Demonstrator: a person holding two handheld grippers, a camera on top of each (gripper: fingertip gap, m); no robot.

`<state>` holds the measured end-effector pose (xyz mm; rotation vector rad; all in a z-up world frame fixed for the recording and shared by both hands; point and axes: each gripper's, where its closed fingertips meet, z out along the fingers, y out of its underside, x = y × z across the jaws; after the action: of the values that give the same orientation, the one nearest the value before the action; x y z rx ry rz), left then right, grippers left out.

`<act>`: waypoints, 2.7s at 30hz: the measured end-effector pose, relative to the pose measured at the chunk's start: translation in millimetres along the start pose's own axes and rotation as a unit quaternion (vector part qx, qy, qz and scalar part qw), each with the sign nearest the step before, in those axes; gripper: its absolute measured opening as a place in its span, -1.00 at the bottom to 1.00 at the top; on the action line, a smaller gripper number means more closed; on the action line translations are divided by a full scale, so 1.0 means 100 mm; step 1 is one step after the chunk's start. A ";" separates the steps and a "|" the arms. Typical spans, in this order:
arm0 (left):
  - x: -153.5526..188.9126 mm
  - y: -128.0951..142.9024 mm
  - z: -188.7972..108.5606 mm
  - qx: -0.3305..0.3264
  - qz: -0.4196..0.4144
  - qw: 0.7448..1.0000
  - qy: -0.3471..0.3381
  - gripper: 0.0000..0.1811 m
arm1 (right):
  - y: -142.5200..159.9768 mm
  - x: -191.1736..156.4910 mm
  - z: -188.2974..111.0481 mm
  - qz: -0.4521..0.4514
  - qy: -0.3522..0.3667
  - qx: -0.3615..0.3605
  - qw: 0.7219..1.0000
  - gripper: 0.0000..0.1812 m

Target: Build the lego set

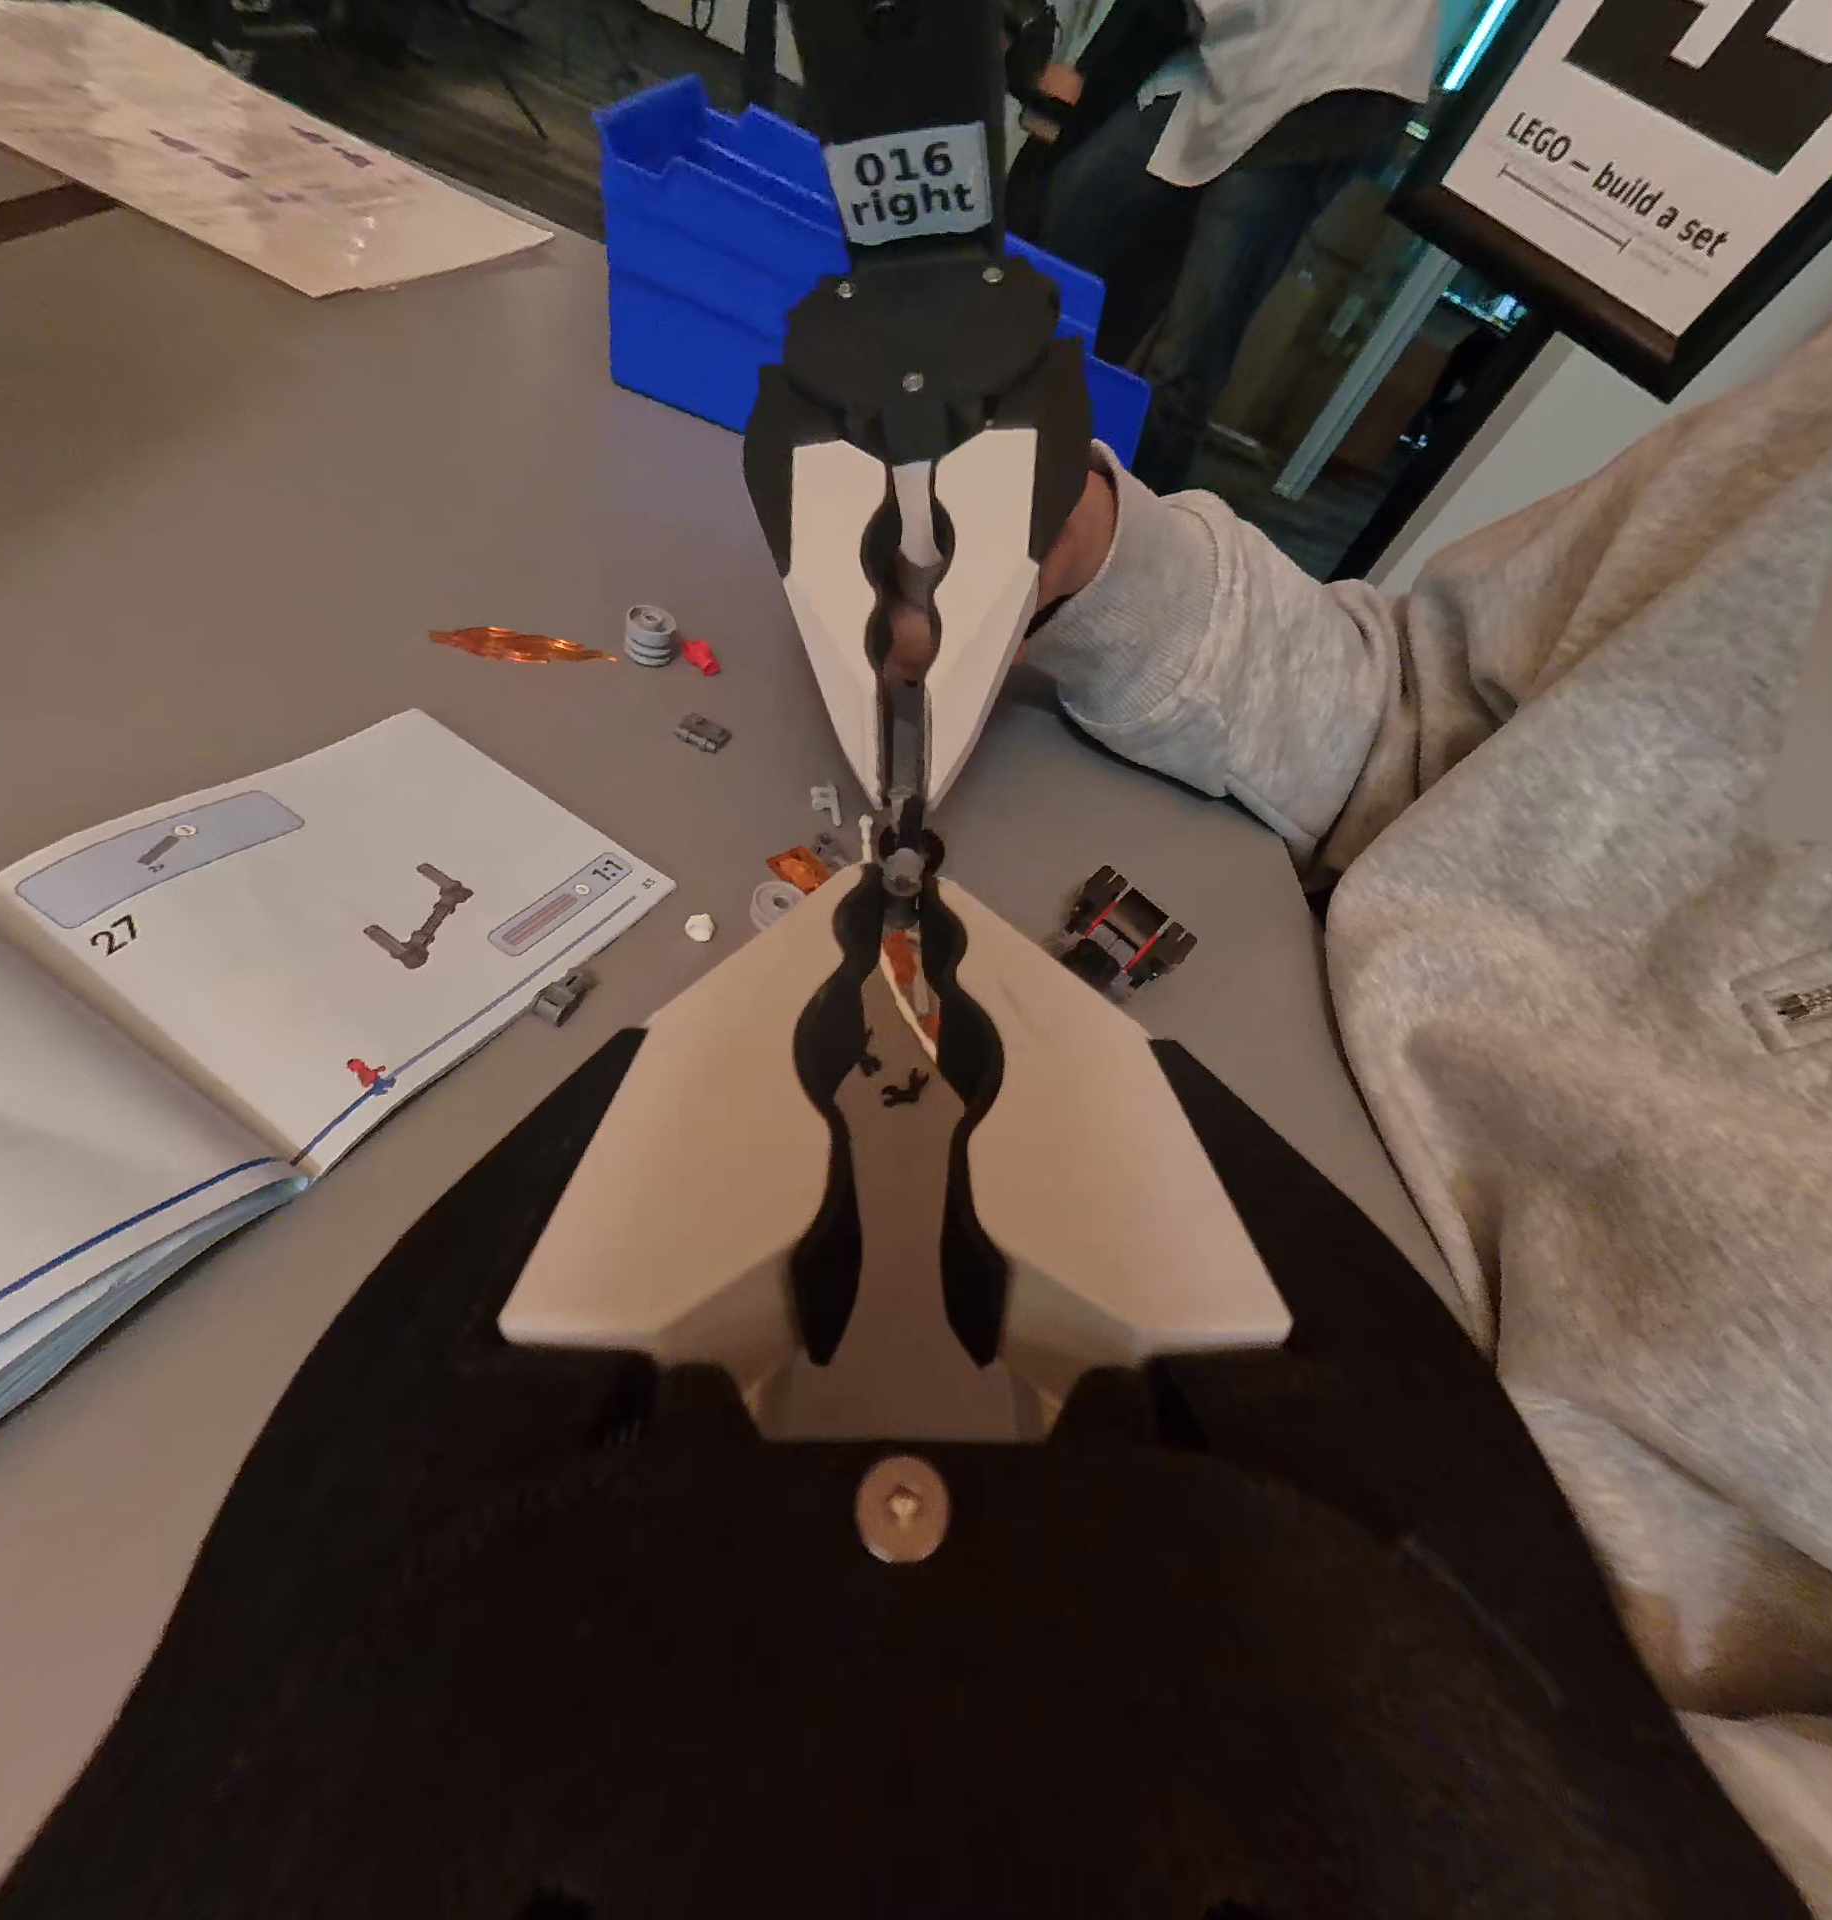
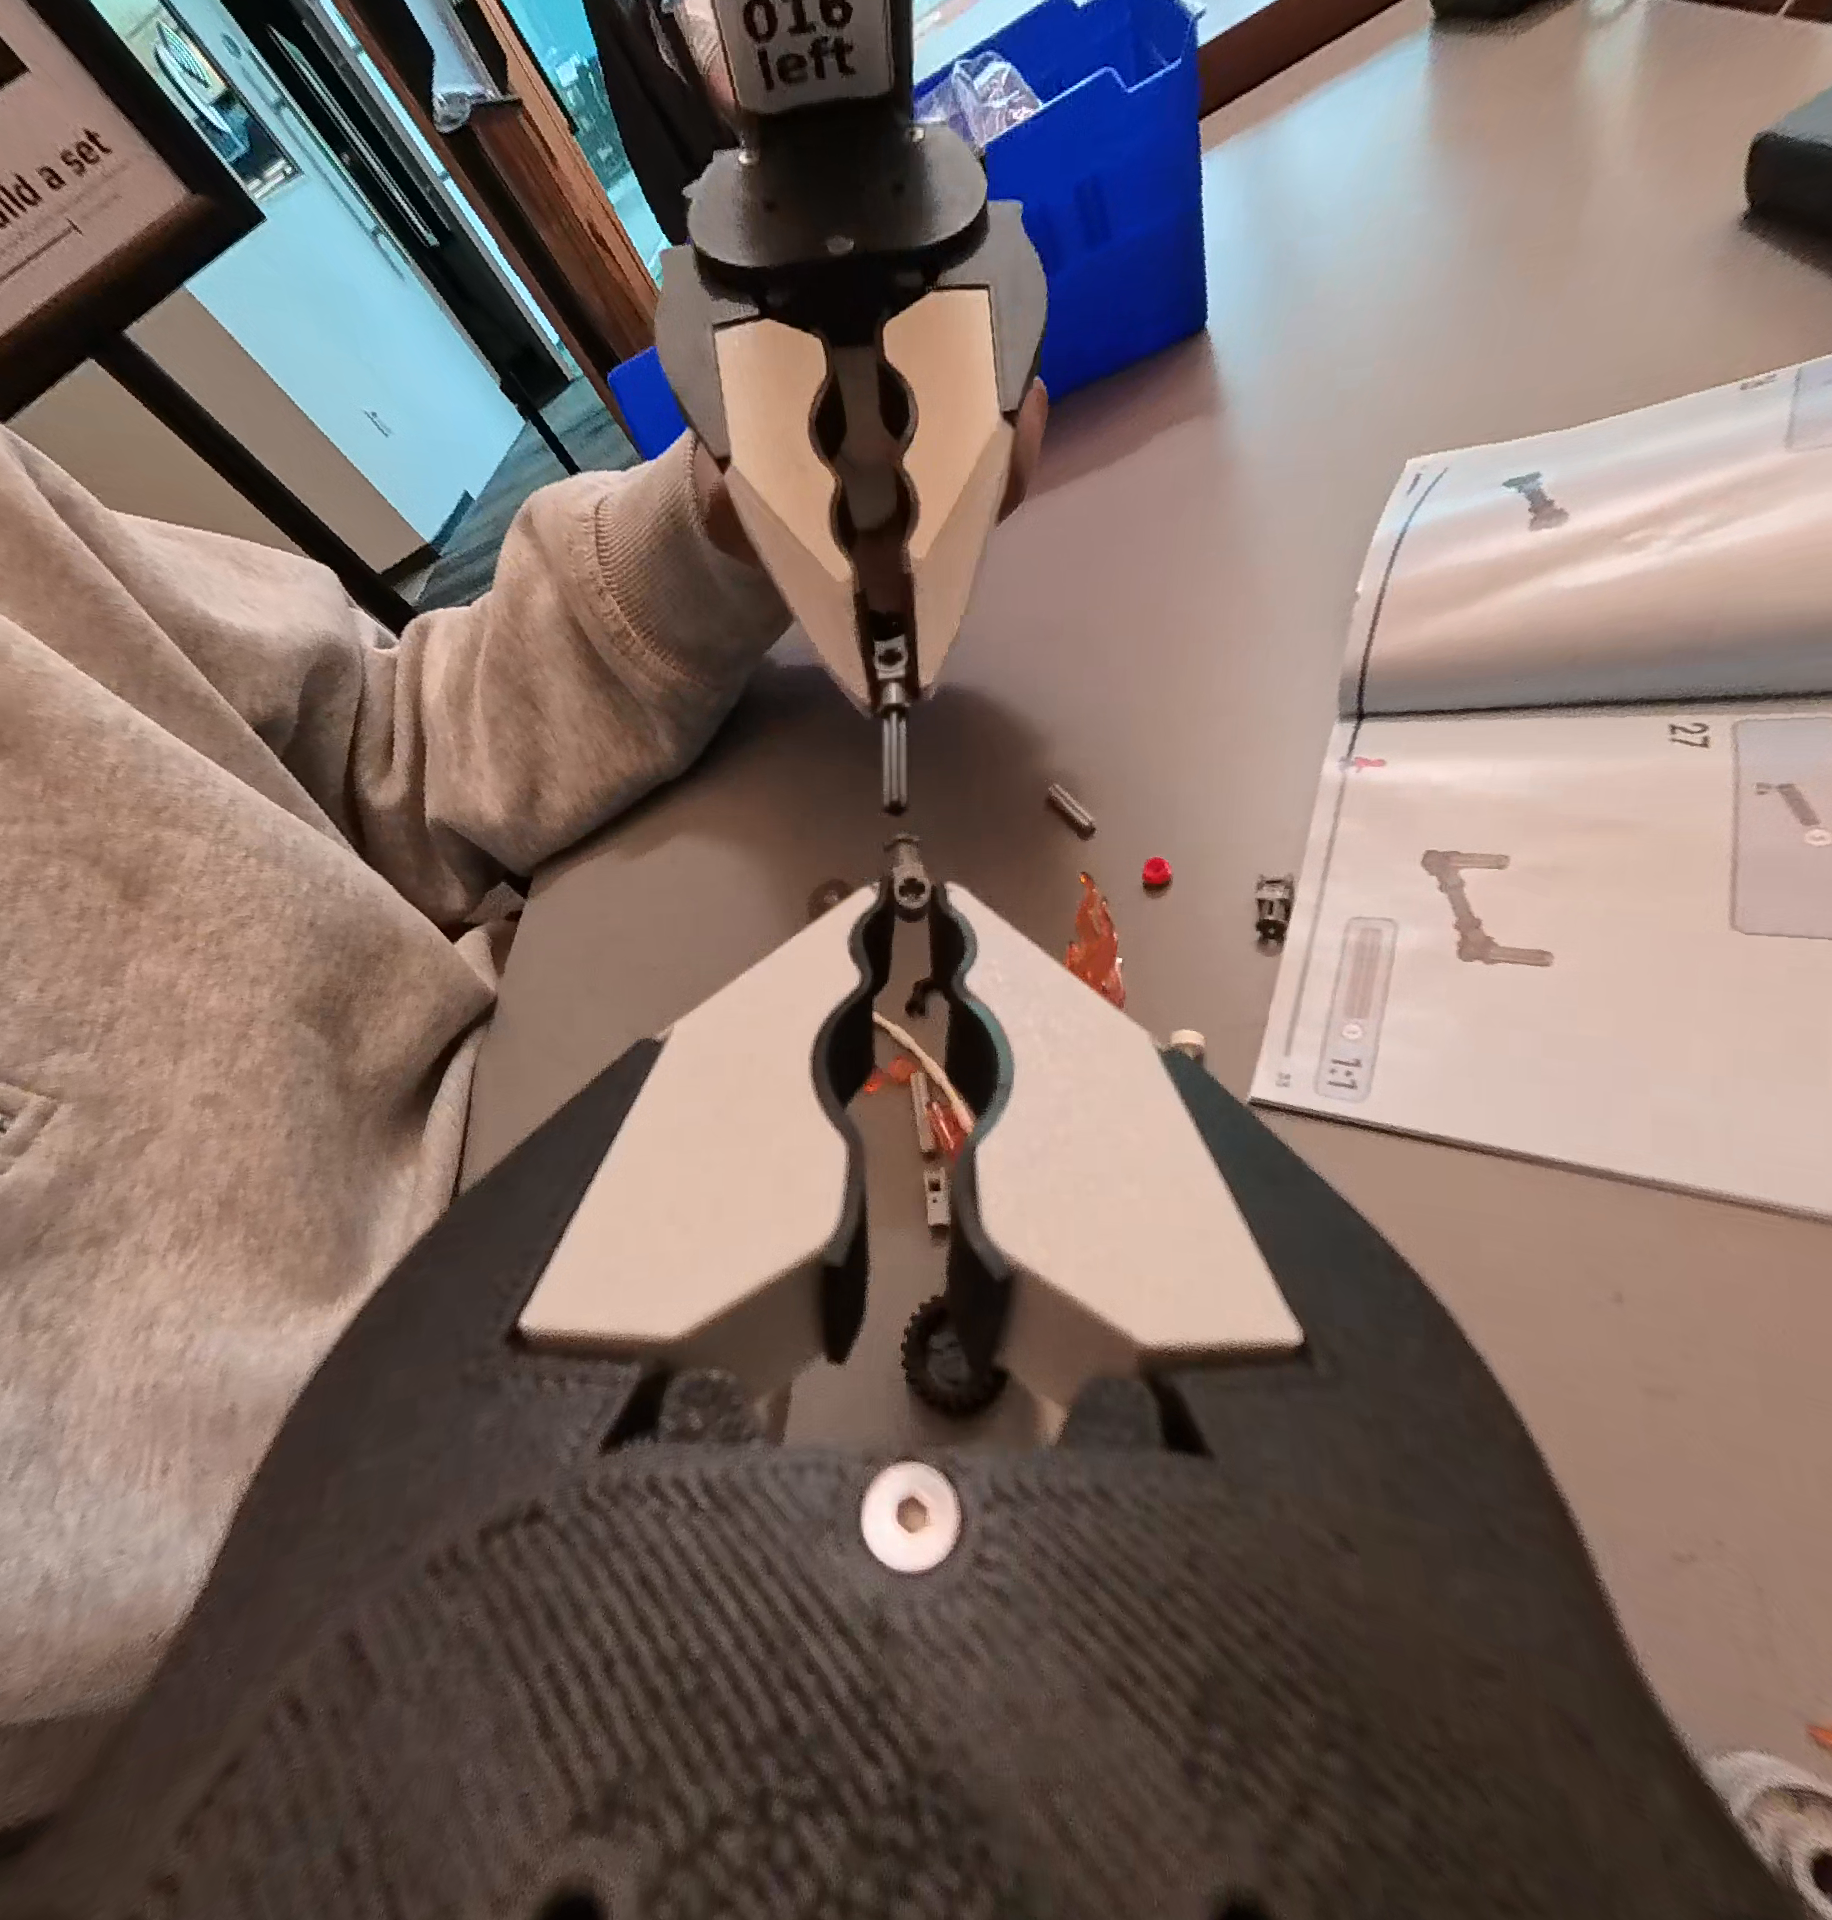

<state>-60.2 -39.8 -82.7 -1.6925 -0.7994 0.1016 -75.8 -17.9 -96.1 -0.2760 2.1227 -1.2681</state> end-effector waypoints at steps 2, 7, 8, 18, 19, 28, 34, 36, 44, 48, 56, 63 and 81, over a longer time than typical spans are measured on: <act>-0.03 0.03 0.00 -0.007 0.000 1.000 -0.009 -0.95 | 0.00 0.00 0.01 0.000 0.001 0.000 1.000 -0.95; -0.03 0.07 0.03 -0.019 0.003 1.000 -0.010 -0.95 | 0.01 0.03 0.01 0.002 0.012 -0.004 1.000 -0.95; -0.03 0.07 0.03 -0.020 0.003 1.000 -0.010 -0.95 | 0.01 0.04 0.01 0.003 0.013 -0.004 1.000 -0.95; -0.07 0.12 0.04 -0.034 0.003 0.999 -0.021 -0.95 | 0.03 0.06 0.02 -0.001 0.025 -0.013 1.000 -0.96; -0.07 0.12 0.04 -0.035 0.003 0.999 -0.020 -0.95 | 0.03 0.06 0.03 -0.001 0.026 -0.015 1.000 -0.96; -0.12 0.09 0.06 -0.026 0.019 0.999 -0.044 -0.95 | 0.00 0.13 0.02 0.006 0.052 -0.004 0.999 -0.95; -0.16 -0.07 0.02 0.034 0.020 0.998 -0.053 -0.95 | -0.14 0.16 -0.06 0.028 0.051 0.054 0.997 -0.96; -0.16 -0.14 0.00 0.064 0.012 0.997 -0.046 -0.95 | -0.21 0.15 -0.10 0.034 0.043 0.082 0.995 -0.96; -0.12 -0.16 0.05 0.076 -0.001 0.997 -0.027 -0.95 | -0.29 0.11 -0.13 0.011 0.047 0.100 0.994 -0.95; -0.12 -0.15 0.08 0.074 -0.001 0.997 -0.027 -0.95 | -0.29 0.10 -0.12 0.011 0.045 0.098 0.994 -0.95; -0.14 -0.20 0.05 0.096 -0.009 0.995 -0.029 -0.95 | -0.31 0.12 -0.14 0.012 0.051 0.109 0.993 -0.95; -0.16 -0.23 0.02 0.110 -0.018 0.993 -0.028 -0.95 | -0.29 0.14 -0.10 0.002 0.067 0.100 0.993 -0.95; -0.33 -0.39 -0.31 0.158 -0.026 0.983 -0.086 -0.95 | 0.31 0.15 0.56 -0.159 0.163 -0.188 0.955 -0.96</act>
<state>-87.8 -81.0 -50.2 -1.3735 -0.9046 0.3259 -48.4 -49.0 -146.9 -0.6314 2.6892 -1.1308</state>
